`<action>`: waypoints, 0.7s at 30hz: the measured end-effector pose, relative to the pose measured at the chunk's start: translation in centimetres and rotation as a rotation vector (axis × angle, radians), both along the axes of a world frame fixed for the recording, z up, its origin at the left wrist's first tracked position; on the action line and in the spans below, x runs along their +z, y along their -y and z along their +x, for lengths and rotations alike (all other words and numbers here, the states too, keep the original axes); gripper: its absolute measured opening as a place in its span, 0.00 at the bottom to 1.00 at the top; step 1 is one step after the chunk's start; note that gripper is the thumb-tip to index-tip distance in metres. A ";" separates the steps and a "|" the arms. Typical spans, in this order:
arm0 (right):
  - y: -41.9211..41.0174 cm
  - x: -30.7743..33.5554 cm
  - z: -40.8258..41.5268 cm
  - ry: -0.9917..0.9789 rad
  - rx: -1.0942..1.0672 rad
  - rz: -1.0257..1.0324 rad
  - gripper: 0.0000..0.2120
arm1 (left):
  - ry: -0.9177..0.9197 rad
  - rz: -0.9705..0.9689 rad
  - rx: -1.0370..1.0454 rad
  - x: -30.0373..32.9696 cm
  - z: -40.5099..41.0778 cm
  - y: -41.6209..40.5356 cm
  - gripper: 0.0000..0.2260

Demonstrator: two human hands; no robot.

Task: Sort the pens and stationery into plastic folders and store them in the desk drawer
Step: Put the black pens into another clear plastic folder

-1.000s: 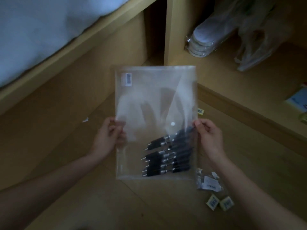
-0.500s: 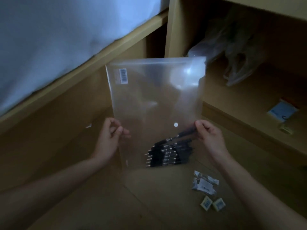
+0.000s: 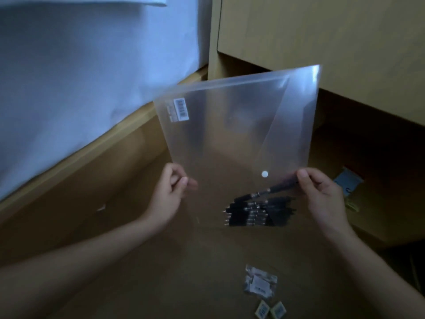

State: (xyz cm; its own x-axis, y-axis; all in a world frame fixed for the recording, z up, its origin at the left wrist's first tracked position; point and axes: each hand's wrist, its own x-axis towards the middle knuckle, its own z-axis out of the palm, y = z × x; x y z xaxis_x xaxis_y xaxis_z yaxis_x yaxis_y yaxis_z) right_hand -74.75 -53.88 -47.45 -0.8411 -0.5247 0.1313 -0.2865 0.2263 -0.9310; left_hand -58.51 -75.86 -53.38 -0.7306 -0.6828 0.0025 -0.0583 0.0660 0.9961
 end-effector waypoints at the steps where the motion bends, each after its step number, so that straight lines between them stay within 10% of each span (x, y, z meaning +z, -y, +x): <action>1: -0.1 0.8 -0.4 -0.019 -0.004 -0.023 0.11 | -0.026 -0.015 -0.002 1.0 -0.9 0.2 0.11; 21: 2.8 -1.0 -1.2 -0.042 -0.045 -0.010 0.10 | -0.032 0.033 0.101 2.0 -1.3 1.7 0.10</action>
State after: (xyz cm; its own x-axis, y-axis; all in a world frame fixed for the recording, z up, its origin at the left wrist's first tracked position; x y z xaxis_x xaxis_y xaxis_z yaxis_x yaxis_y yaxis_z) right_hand -75.92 -56.71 -48.45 -0.8576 -0.4846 0.1721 -0.3149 0.2303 -0.9207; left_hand -59.82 -77.60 -51.38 -0.6580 -0.7530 0.0004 -0.0316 0.0282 0.9991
